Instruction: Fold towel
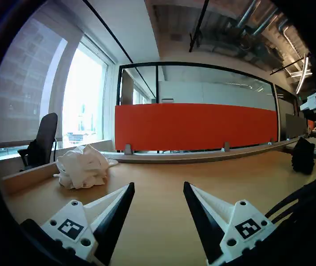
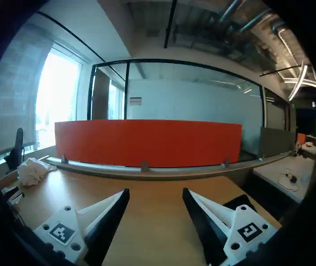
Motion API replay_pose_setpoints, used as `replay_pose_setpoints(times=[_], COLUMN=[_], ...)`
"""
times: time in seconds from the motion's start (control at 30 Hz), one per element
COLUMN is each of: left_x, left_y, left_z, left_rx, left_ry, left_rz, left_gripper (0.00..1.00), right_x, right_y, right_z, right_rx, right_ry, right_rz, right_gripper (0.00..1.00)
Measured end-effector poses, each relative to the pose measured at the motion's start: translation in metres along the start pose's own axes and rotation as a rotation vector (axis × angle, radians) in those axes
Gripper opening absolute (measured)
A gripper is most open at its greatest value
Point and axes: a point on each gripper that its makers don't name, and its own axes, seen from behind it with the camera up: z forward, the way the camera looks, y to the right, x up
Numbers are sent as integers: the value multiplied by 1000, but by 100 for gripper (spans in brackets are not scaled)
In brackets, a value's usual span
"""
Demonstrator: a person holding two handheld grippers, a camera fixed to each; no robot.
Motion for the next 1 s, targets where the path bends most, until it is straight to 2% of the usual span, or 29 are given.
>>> replay_pose_setpoints(times=[0.37, 0.5, 0.77, 1.0], left_x=[-1, -1, -2, -2], left_y=[0, 0, 0, 1], left_z=[0, 0, 0, 0], left_rx=[0, 0, 0, 0], left_ry=[0, 0, 0, 0], left_rz=[0, 0, 0, 0], left_gripper=[81, 81, 81, 81], right_x=[9, 4, -17, -47], right_y=[26, 30, 30, 34], right_z=[-7, -8, -6, 1], right_rx=[-15, -9, 19, 20], right_ry=[48, 61, 80, 88], right_rz=[-8, 10, 73, 82], right_gripper=[92, 92, 92, 92])
